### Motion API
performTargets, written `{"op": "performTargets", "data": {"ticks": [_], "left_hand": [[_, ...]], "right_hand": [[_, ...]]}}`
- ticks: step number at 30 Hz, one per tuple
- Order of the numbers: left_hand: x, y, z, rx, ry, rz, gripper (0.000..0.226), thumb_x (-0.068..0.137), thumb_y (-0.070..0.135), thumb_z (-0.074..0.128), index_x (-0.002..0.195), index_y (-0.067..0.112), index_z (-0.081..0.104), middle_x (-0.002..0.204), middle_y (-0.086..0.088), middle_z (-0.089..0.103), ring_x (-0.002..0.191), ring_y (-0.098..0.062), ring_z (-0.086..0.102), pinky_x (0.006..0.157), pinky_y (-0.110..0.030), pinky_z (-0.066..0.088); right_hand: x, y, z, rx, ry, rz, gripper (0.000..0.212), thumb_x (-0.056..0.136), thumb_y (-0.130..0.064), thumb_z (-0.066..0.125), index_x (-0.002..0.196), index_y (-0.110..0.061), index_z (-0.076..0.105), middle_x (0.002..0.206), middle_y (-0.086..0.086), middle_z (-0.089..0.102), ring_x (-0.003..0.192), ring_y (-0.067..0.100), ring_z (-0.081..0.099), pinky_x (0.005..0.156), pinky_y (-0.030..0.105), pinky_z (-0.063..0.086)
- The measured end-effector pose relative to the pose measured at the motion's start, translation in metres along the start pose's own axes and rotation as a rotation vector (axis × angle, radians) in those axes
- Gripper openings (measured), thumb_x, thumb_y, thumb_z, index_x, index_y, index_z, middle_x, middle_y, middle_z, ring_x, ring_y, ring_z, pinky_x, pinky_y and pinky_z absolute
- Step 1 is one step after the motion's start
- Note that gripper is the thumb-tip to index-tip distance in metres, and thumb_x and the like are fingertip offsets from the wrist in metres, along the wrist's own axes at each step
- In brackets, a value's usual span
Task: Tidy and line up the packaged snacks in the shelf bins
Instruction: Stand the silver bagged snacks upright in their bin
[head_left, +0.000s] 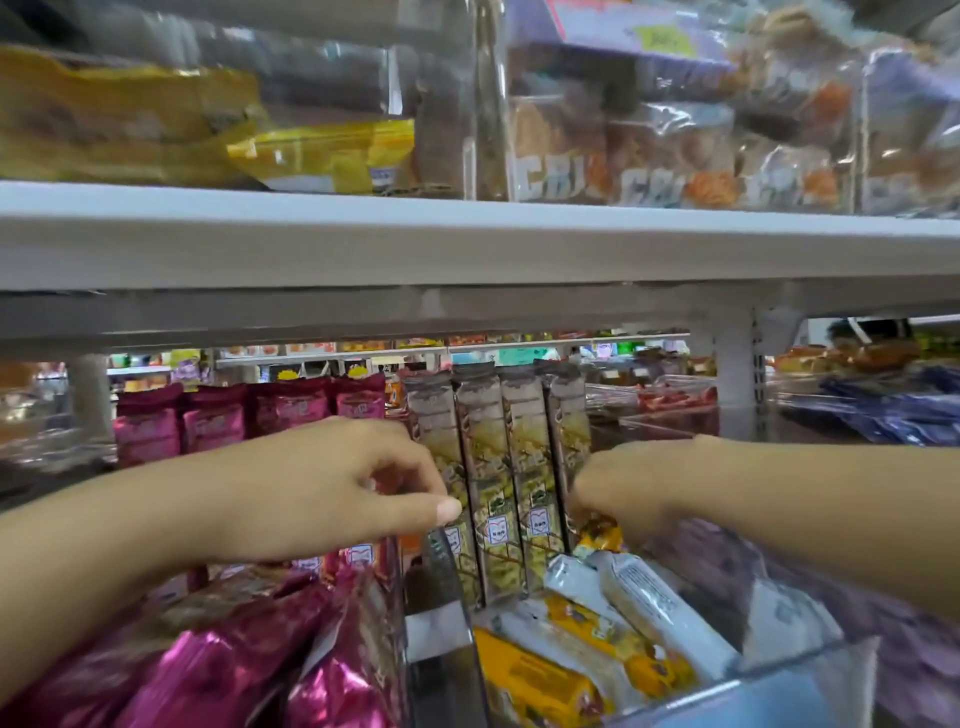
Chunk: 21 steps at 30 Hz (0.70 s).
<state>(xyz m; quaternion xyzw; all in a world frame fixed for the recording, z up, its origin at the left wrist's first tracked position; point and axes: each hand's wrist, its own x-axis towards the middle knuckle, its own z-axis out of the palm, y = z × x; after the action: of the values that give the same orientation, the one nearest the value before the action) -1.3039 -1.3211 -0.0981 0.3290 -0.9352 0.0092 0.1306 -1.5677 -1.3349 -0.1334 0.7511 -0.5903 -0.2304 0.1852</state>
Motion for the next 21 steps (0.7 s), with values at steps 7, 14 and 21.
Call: {"op": "performTargets", "data": {"ticks": [7,14,21], "left_hand": [[-0.001,0.000,0.002,0.012,0.010,0.001,0.054,0.067,0.084,0.033,0.095,0.047,0.061,0.100,0.028,0.055,0.094,0.009,0.054,0.090,-0.025,0.046],[-0.002,0.014,0.002,-0.039,0.046,-0.059,0.050,0.079,0.063,0.048,0.127,0.052,0.037,0.116,0.030,0.050,0.098,0.011,0.052,0.080,-0.003,0.041],[0.007,0.022,0.016,-0.080,0.222,-0.001,0.033,0.085,0.045,0.061,0.113,0.051,0.045,0.102,0.023,0.060,0.084,0.007,0.055,0.072,-0.011,0.044]], "right_hand": [[-0.002,-0.001,-0.002,-0.114,0.148,0.004,0.013,0.083,-0.015,0.062,0.096,-0.011,0.061,0.088,0.002,0.057,0.077,0.021,0.054,0.063,0.031,0.049],[-0.049,0.003,-0.039,0.424,0.634,0.015,0.022,0.083,-0.031,0.067,0.094,-0.031,0.049,0.072,-0.017,0.047,0.061,-0.003,0.048,0.049,0.012,0.032],[-0.062,-0.023,-0.031,1.026,0.655,-0.094,0.033,0.076,-0.023,0.077,0.100,-0.028,0.055,0.091,-0.006,0.063,0.073,0.008,0.059,0.068,0.031,0.052]]}}
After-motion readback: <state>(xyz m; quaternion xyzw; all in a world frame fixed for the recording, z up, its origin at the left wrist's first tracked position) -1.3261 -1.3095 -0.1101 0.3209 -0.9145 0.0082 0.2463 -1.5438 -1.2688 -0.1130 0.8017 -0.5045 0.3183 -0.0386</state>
